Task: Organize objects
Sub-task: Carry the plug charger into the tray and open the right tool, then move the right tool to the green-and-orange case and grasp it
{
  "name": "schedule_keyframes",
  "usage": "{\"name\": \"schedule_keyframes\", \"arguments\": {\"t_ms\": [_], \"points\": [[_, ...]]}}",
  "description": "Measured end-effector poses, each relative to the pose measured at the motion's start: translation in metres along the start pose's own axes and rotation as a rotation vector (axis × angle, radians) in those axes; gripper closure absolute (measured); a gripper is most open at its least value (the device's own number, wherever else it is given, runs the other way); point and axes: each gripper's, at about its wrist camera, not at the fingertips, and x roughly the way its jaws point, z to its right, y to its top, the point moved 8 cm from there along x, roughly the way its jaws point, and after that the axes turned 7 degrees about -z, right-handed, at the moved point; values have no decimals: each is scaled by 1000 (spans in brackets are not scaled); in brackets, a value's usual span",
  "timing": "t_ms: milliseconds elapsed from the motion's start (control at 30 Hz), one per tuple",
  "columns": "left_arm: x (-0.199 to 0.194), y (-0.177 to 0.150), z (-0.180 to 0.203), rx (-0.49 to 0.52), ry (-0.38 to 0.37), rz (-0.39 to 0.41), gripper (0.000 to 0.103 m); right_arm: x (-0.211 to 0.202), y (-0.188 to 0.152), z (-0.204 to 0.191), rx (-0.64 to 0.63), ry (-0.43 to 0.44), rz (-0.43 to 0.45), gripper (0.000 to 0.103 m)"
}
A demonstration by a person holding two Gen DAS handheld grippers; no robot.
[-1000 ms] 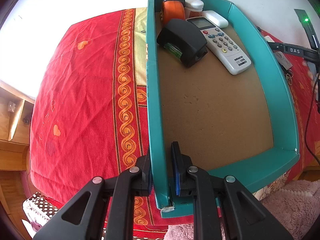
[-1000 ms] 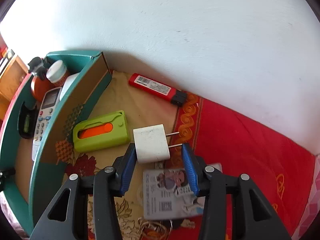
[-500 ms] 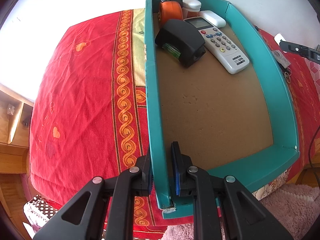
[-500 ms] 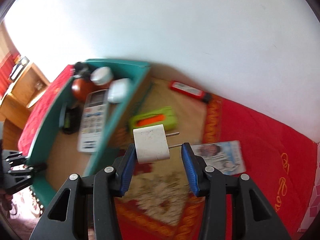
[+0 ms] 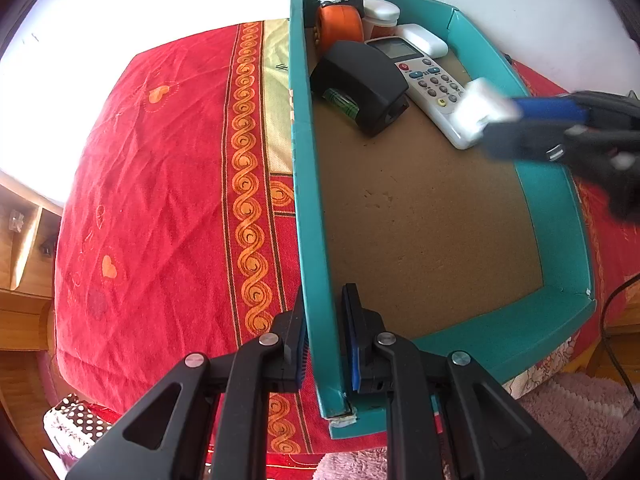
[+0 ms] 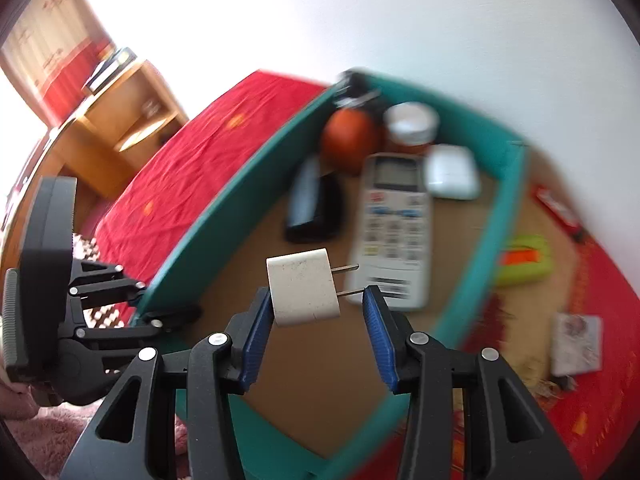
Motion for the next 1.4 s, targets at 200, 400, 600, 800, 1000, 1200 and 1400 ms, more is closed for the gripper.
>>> {"name": "schedule_keyframes", "arguments": {"t_ms": [200, 400, 600, 800, 1000, 1200, 1400], "points": [[1, 2, 0, 14, -5, -1, 89, 41, 10, -21, -7, 15, -80, 59], [0, 2, -1, 28, -15, 3, 89, 61, 19, -28, 5, -7, -99, 61], [0, 3, -4, 45, -30, 7, 88, 61, 21, -27, 24, -33, -96, 61], [-2, 2, -7, 46, -45, 14, 87, 38, 5, -21, 25, -70, -94, 61], [-3, 0, -10, 50, -47, 13, 87, 25, 0, -12, -70, -186, -90, 68], [-3, 0, -8, 53, -50, 16, 87, 36, 0, -17, -150, -215, -120, 74], [-4, -1, -9, 57, -69, 22, 86, 52, 19, -32, -174, -182, -101, 75]]}}
